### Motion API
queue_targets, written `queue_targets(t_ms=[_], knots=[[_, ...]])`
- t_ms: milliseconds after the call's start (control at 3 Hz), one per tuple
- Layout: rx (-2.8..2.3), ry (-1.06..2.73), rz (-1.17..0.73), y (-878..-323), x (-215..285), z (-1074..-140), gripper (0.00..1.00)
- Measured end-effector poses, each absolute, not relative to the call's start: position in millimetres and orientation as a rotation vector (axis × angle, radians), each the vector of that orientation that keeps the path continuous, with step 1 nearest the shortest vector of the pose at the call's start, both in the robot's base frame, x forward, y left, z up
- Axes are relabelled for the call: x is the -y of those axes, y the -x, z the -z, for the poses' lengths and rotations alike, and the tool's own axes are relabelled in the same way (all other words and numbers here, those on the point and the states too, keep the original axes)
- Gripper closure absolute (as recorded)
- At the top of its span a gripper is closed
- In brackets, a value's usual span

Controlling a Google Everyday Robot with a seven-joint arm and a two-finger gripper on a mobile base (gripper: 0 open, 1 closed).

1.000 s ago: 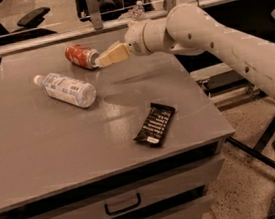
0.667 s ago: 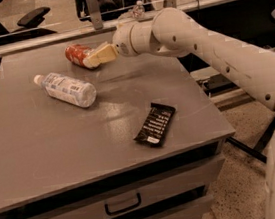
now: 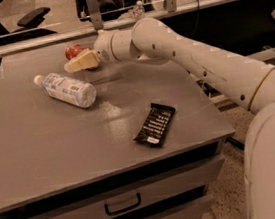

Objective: Move coke can near blue plastic bottle

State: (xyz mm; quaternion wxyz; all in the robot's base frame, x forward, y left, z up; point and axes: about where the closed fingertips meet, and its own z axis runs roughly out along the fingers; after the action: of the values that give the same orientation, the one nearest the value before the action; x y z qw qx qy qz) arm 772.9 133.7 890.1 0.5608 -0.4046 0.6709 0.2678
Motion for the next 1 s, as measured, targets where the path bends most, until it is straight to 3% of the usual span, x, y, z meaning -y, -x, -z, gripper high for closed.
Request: queue_targets(t_ms=[667,1000], knots=[[-1.621,0.928,-0.626,-776,-138,-872,0.0],[-1.632,0.916,-0.615,-778,-131,-865,0.16]])
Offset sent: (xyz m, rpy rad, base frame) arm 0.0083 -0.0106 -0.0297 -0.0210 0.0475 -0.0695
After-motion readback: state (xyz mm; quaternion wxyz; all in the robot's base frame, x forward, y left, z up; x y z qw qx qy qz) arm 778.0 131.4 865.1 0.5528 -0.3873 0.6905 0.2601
